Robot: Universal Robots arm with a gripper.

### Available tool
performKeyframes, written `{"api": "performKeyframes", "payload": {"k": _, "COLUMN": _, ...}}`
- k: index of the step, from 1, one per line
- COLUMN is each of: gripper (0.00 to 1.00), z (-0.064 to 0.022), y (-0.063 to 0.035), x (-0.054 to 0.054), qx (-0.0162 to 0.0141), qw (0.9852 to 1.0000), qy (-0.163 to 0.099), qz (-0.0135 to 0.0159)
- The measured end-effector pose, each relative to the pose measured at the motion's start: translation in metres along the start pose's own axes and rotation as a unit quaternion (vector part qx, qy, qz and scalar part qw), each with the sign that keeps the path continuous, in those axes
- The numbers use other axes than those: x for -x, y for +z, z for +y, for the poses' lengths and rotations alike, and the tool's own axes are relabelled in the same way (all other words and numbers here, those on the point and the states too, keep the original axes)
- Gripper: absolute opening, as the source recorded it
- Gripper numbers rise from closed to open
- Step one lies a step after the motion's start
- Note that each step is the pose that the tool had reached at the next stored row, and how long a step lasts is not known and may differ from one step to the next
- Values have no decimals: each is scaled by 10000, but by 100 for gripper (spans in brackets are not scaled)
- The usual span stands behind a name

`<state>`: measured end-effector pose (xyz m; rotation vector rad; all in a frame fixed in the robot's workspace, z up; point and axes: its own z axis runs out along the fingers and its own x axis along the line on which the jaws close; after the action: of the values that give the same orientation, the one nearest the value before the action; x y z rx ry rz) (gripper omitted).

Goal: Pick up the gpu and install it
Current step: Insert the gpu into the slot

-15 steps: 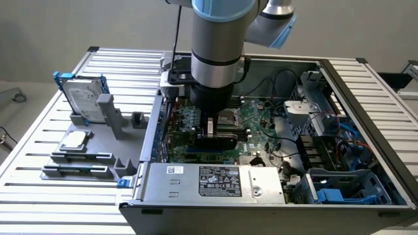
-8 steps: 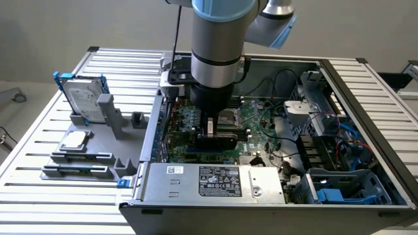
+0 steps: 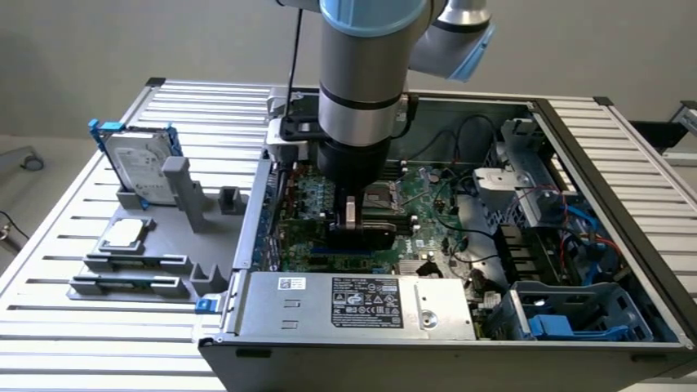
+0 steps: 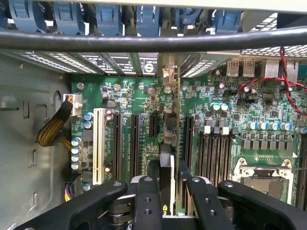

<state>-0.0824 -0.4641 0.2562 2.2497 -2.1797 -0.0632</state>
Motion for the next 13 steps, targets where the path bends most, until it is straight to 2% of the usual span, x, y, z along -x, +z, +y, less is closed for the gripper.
{"api": "performKeyframes", "payload": {"k": 13, "gripper": 26, "z": -1, "y": 26, "x": -1, "qx": 3, "qw": 10000, "qy": 27, "qz": -12}}
